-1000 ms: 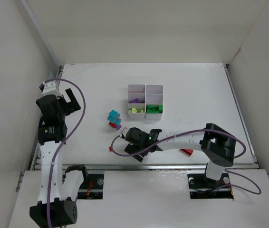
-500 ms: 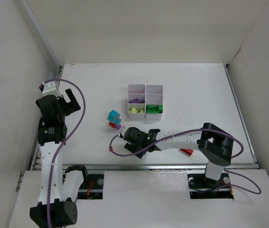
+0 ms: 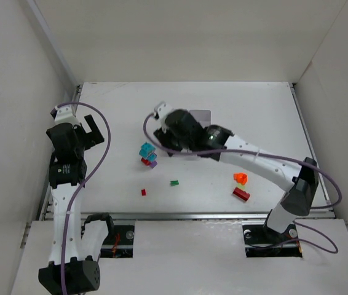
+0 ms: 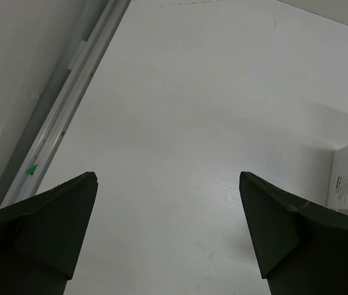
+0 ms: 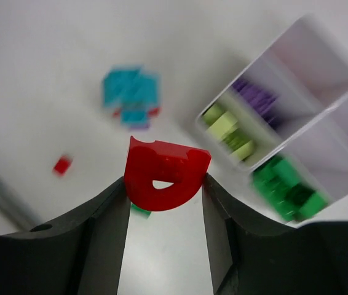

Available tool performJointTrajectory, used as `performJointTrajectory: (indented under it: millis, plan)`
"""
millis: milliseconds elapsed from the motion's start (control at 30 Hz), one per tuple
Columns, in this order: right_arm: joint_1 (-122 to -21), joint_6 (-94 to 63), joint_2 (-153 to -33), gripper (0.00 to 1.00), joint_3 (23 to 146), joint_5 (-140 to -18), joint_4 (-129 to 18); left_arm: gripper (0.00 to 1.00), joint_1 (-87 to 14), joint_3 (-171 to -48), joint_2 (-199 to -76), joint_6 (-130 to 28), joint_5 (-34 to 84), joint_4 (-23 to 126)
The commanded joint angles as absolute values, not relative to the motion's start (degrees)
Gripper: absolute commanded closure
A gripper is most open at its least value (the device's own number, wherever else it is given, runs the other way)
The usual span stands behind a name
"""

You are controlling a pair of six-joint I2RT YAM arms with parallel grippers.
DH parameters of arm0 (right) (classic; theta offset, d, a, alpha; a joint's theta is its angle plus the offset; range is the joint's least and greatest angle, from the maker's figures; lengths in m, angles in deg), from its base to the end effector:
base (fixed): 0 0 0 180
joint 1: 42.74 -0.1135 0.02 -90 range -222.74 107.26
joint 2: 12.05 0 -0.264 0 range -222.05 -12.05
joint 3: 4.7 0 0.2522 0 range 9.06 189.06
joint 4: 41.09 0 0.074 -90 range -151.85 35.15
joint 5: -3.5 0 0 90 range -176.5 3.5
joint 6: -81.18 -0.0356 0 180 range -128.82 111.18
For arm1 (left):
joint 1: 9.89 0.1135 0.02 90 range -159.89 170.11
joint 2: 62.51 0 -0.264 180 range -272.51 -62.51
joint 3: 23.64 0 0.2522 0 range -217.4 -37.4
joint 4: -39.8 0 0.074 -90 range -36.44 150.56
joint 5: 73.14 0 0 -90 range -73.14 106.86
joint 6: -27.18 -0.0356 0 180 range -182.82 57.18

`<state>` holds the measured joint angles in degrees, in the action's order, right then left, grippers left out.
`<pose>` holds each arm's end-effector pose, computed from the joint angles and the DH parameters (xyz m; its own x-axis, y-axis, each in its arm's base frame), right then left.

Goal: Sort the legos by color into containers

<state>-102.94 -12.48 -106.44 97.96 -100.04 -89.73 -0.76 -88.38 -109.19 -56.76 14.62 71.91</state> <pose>0.1924 0.3191 0.3427 -0.3694 -0.5202 -0.7700 -0.7329 0.6725 -0.1027 0.1824 0.0307 0.3572 -0.2177 -0.1418 -0.9657 -0.2202 0.9710 -0.0930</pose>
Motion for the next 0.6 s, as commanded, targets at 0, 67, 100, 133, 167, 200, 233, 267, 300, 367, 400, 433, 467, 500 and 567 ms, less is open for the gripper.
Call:
performJointTrajectory:
  millis: [0,67,100,133,167,200,233,267,300,367,400,433,467,500,567]
  plan:
    - [-95.4,-10.4,-112.2,1.0,108.0,-102.3,-92.4,0.0,-0.4,-88.7,-108.1,-56.7,14.0,70.9]
    - [-91.2,-9.9,-115.6,1.0,112.6,-101.6,-93.0,0.0,-0.4,-89.2,-108.1,-56.7,14.0,71.4]
    - [-89.9,-9.4,-119.3,1.0,117.2,-101.6,-93.5,0.0,-0.4,-89.3,-108.1,-56.7,14.0,71.4]
    - [-88.8,-9.3,-121.4,1.0,119.8,-101.6,-94.1,0.0,-0.4,-89.3,-108.1,-57.2,13.5,71.4]
    - [-87.7,-8.8,-123.3,1.0,122.4,-101.6,-95.0,0.0,-0.4,-89.3,-108.1,-57.2,13.5,71.9]
    - [-86.2,-8.8,-125.2,1.0,127.7,-101.6,-97.2,0.0,-0.4,-89.3,-108.1,-57.2,13.5,71.9]
    - [-85.6,-8.8,-128.6,1.0,130.0,-102.1,-98.1,0.0,-0.4,-89.8,-108.1,-57.2,13.5,71.9]
    - [-85.6,-8.8,-129.7,1.0,131.7,-102.7,-98.6,0.0,-0.4,-89.8,-108.1,-57.2,13.0,71.9]
    - [-85.1,-8.8,-130.4,1.0,132.6,-103.9,-98.6,0.0,-0.4,-89.8,-108.1,-57.2,13.0,71.9]
    - [-85.1,-8.8,-130.4,1.0,131.7,-103.9,-95.8,0.0,-0.4,-89.8,-108.7,-57.2,13.0,71.9]
    - [-85.1,-8.8,-131.0,1.0,131.1,-103.9,-95.1,0.0,-0.4,-89.8,-109.2,-57.2,13.0,71.9]
    - [-85.1,-8.8,-131.0,1.0,131.1,-103.9,-95.1,0.0,-0.4,-89.8,-109.2,-57.2,13.0,71.4]
    - [-85.1,-8.8,-131.7,1.0,131.1,-103.4,-95.1,0.0,-0.4,-89.8,-109.2,-57.2,13.0,71.4]
    - [-85.1,-9.3,-132.5,1.0,131.1,-103.4,-95.1,0.0,-0.4,-89.8,-109.7,-57.2,13.0,71.4]
    - [-85.1,-10.6,-133.2,1.0,131.1,-104.1,-95.6,0.0,-0.4,-89.8,-110.2,-57.2,13.0,70.8]
